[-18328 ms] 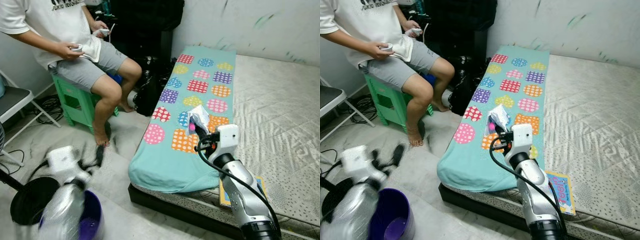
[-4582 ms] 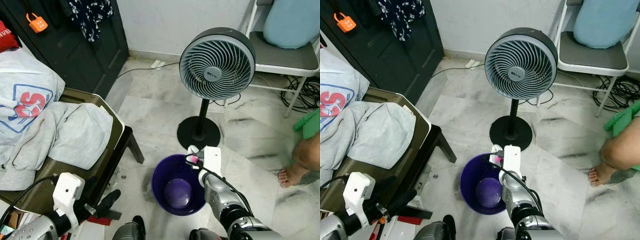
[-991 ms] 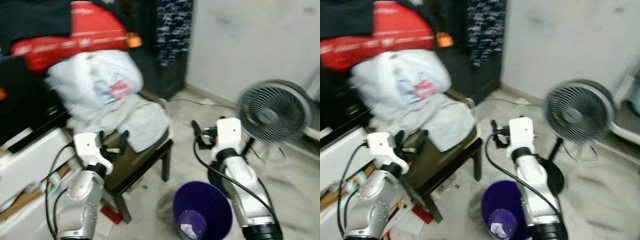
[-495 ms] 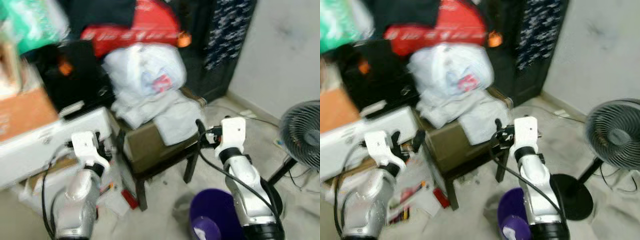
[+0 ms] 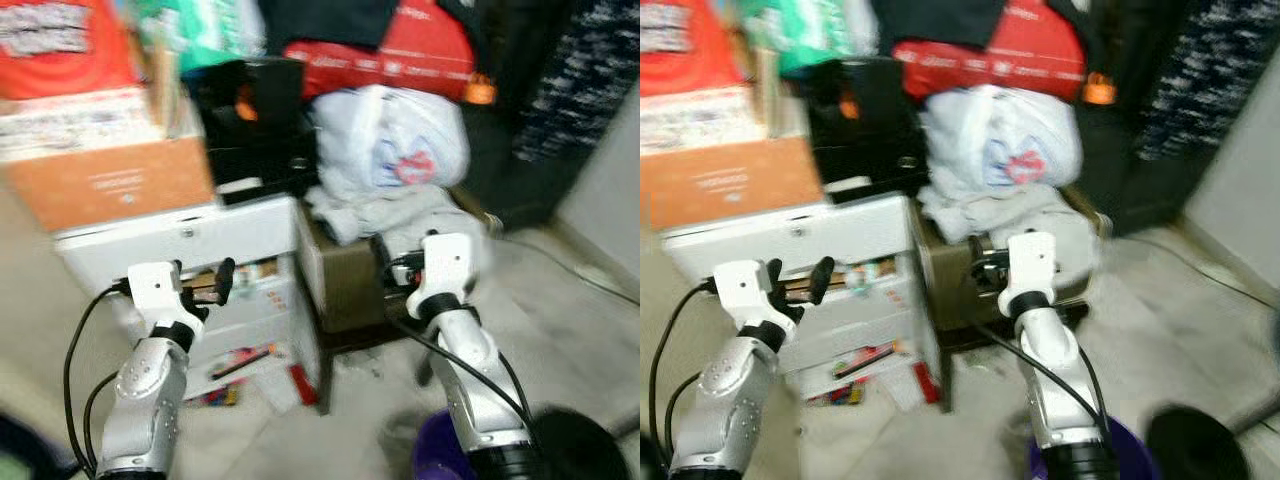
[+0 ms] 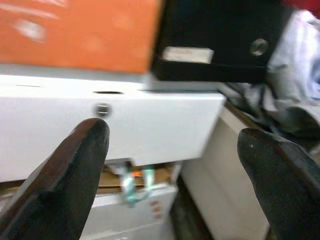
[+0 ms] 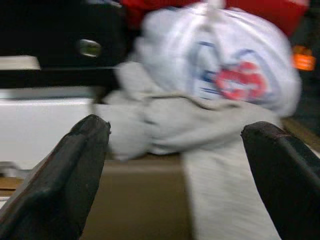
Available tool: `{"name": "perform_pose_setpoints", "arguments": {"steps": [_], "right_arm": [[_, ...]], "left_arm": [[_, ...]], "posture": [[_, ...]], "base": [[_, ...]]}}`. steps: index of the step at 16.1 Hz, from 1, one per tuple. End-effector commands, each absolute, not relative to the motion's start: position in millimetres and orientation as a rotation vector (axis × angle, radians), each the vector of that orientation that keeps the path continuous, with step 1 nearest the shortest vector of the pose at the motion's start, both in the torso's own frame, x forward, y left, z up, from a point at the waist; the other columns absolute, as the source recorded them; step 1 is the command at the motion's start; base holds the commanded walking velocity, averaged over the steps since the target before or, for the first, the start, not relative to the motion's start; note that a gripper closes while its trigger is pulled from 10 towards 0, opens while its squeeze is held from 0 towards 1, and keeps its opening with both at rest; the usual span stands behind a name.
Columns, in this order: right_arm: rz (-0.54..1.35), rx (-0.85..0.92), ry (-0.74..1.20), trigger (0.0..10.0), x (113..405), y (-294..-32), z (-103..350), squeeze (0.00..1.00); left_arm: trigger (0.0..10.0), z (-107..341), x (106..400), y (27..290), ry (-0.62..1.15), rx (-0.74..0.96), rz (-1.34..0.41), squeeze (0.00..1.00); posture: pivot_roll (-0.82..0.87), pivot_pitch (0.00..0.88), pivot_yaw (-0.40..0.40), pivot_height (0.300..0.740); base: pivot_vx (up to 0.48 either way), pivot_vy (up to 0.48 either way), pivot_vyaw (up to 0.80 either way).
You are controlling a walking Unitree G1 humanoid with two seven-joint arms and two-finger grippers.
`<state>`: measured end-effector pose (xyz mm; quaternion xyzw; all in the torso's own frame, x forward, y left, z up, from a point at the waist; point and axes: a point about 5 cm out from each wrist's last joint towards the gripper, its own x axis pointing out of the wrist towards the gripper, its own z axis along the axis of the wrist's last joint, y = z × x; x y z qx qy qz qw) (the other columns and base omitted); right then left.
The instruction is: Clean up the room
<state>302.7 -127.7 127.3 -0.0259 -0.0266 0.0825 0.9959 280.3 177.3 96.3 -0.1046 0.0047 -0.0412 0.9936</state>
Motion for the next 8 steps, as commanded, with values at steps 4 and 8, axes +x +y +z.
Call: {"name": "perform_pose_setpoints", "arguments": {"steps": [4, 8], "right_arm": [[0.154, -0.047, -0.056, 10.0, 304.3, -132.9, 127.6, 0.0], [0.162, -0.045, -0.051, 10.0, 304.6, -131.4, 125.7, 0.0]], "left_arm": [[10.0, 94.5, 281.8, 172.4, 0.018, -0.2, -0.089, 0.0], [10.0, 92.3, 281.8, 169.6, 0.028, -0.195, -0.102, 0.0]], "posture": [[-0.15, 0.0, 0.003, 0.74], [-0.15, 0.0, 0.002, 0.74]], "base": [[0.0, 0.0, 0.79], [0.0, 0.0, 0.79]]}}
